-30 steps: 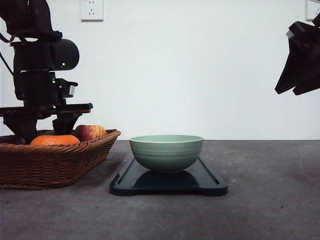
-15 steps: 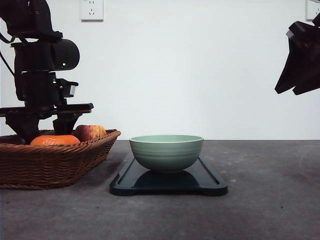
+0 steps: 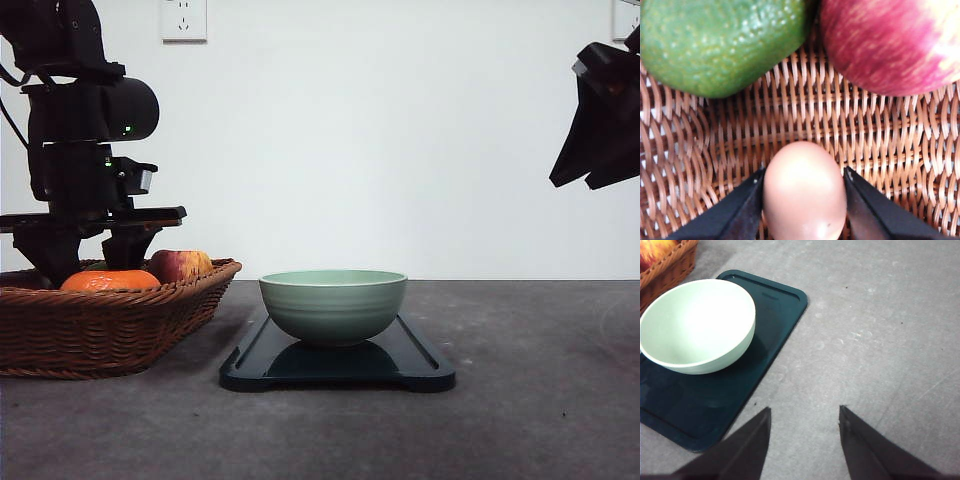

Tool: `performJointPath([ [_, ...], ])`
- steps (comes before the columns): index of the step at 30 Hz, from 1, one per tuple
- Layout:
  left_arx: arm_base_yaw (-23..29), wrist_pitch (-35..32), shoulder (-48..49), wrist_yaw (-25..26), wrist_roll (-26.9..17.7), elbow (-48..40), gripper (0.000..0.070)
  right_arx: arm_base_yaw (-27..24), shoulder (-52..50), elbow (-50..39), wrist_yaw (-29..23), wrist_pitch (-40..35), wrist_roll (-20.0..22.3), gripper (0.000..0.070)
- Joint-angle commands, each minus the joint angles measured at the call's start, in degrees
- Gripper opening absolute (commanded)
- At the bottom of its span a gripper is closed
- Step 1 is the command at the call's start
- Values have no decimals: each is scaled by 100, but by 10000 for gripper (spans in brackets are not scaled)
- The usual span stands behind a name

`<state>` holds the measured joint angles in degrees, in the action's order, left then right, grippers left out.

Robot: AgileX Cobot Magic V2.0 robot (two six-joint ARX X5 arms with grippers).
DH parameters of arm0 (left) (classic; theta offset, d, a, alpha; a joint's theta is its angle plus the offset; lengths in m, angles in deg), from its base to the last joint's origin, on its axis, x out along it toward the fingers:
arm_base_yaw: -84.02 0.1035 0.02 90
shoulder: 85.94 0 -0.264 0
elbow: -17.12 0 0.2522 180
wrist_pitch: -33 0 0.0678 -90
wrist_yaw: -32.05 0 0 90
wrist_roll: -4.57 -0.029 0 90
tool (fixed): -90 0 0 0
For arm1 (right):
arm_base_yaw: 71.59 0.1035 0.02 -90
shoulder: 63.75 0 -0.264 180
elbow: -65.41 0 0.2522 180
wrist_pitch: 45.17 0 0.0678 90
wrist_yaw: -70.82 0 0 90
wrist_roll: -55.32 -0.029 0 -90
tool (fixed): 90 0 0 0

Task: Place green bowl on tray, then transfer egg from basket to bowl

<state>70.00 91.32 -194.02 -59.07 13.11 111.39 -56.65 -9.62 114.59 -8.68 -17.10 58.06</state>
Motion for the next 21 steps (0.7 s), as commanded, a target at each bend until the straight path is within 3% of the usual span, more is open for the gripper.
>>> performJointPath([
  [1,-24,-42,126,0,-69,151,251,13,50,22,-7,-51,35,266],
  [10,-223,-68,972,44,-81,156,252,13,50,22,-4,-54,35,266],
  [16,-681,-361,1323,978,-62,390,259,13,50,22,-4,-79,33,266],
  [21,-1257,-813,1322,1037,-32,600,264,13,50,22,-4,-87,33,266],
])
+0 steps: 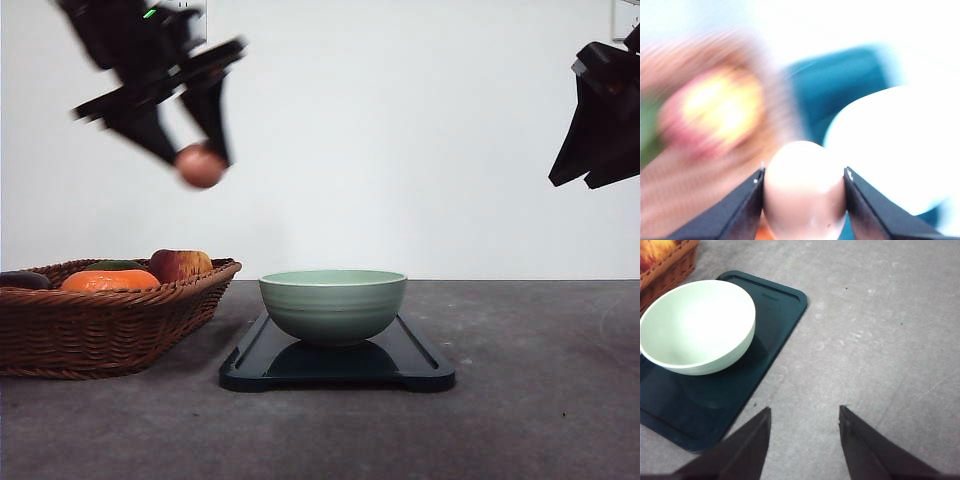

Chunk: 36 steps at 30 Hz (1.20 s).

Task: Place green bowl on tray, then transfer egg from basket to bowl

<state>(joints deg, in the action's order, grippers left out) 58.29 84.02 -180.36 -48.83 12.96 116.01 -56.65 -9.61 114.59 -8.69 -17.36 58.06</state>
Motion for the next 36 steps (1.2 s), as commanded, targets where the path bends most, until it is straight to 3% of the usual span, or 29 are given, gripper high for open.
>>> performJointPath([
  [1,-199,-213,-45,-2,-14,144,264,13,50,22,-2,-67,33,266],
  [10,-849,-686,-289,-451,-17,182,264,13,50,22,-2,-66,33,266],
  [23,-947,-422,-1493,-471,-42,929,264,13,50,22,-2,-71,33,266],
  [36,-1180,-564,-2330,-533,-161,946,264,13,50,22,-2,-75,33,266],
])
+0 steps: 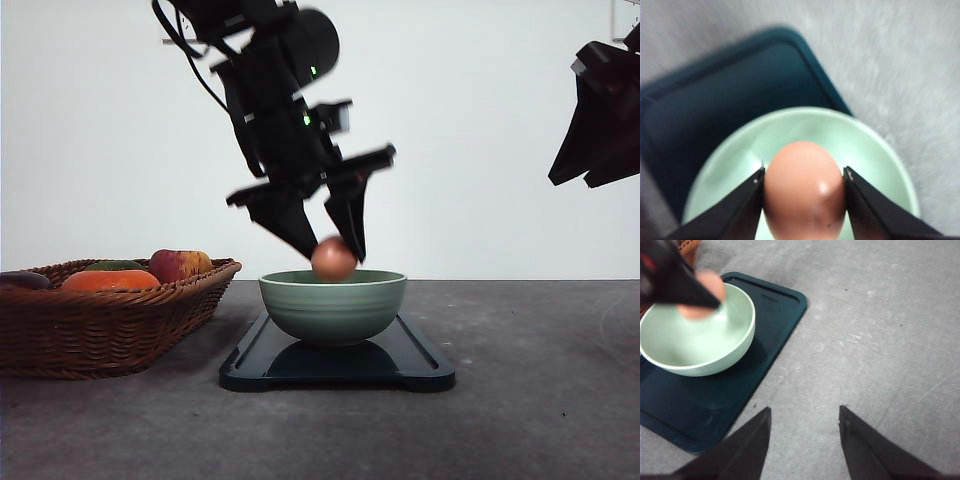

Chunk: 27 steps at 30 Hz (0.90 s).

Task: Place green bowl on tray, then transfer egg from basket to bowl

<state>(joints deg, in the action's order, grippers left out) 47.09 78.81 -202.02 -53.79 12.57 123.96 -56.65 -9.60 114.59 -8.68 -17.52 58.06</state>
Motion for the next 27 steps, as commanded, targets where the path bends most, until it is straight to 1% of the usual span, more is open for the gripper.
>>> performJointPath([
  [1,-82,-45,-222,-78,-136,151,264,13,49,22,-4,-59,33,266],
  [5,-148,-66,-410,-308,-189,151,264,13,49,22,-4,-59,33,266],
  [27,-150,-116,-531,-334,-198,149,266,18,49,22,-2,-63,28,266],
])
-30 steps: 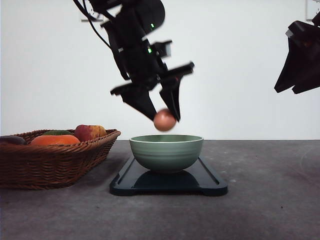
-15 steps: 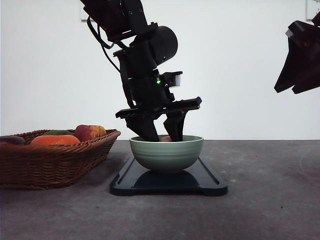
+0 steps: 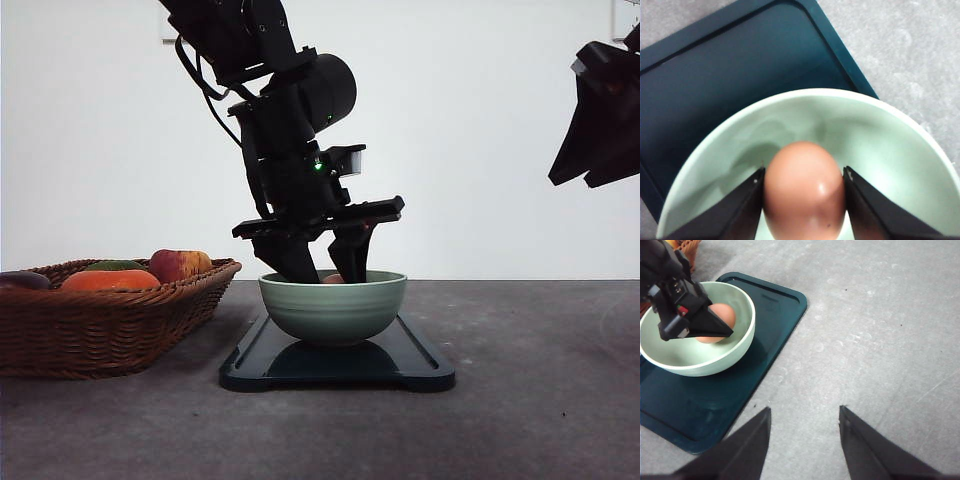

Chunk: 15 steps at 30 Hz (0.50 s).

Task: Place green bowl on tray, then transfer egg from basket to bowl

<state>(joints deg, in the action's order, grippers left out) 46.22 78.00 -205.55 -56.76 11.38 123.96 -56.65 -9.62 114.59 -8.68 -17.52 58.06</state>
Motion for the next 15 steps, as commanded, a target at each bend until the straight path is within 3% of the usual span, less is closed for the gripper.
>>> performJointPath([
  [1,-63,-31,-192,-36,-78,149,266,17,50,22,-2,-63,28,266],
  [9,-63,59,-269,-35,-76,149,275,17,50,22,-2,-62,29,266],
  [15,-63,114,-268,-34,-74,200,429,17,50,22,-2,-61,28,266],
])
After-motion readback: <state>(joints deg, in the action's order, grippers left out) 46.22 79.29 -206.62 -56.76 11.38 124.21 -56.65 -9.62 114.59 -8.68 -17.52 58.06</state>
